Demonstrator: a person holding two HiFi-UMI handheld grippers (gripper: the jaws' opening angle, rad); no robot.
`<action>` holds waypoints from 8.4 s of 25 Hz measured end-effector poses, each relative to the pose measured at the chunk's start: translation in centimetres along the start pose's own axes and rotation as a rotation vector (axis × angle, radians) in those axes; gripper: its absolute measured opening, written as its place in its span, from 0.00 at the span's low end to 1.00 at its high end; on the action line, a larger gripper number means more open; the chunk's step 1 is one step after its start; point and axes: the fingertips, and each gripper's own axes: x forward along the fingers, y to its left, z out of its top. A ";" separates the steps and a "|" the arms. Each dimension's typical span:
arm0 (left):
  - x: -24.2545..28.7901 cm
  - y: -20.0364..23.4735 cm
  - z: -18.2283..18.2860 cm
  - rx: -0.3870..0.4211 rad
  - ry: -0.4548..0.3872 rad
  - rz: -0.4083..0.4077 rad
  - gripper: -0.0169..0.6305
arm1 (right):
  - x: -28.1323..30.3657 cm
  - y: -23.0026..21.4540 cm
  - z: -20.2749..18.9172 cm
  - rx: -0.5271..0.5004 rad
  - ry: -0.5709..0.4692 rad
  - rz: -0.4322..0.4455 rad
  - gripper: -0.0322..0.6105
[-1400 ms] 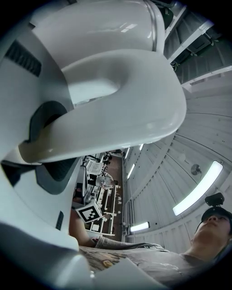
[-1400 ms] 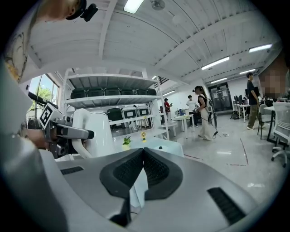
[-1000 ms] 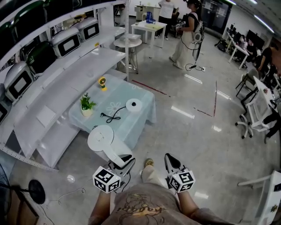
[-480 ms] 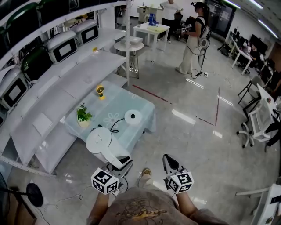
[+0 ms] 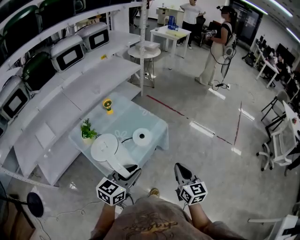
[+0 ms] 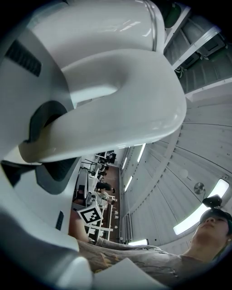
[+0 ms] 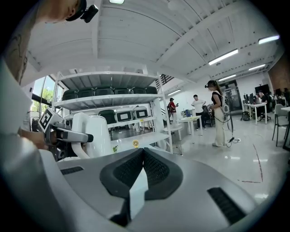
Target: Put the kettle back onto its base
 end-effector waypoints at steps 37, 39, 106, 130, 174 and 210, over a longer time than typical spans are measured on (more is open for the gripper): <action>14.0 10.6 2.1 0.102 0.051 -0.074 0.18 | 10.4 -8.8 2.6 0.050 0.003 -0.076 0.05; 14.9 11.2 1.6 0.112 0.055 -0.094 0.18 | 10.6 -9.1 2.5 0.052 0.009 -0.089 0.05; 28.4 16.2 -10.3 0.270 0.206 -0.178 0.18 | 8.8 -13.4 -1.9 0.095 0.171 -0.313 0.05; 27.7 14.8 -13.0 0.230 0.206 -0.137 0.17 | 6.7 -12.5 -3.3 0.106 0.183 -0.320 0.05; 8.5 16.2 6.0 0.063 -0.121 0.199 0.28 | 14.0 -6.6 4.8 -0.037 -0.004 0.009 0.05; 9.2 16.9 4.7 -0.004 -0.153 0.310 0.06 | 13.7 -7.9 3.3 -0.021 0.024 0.034 0.05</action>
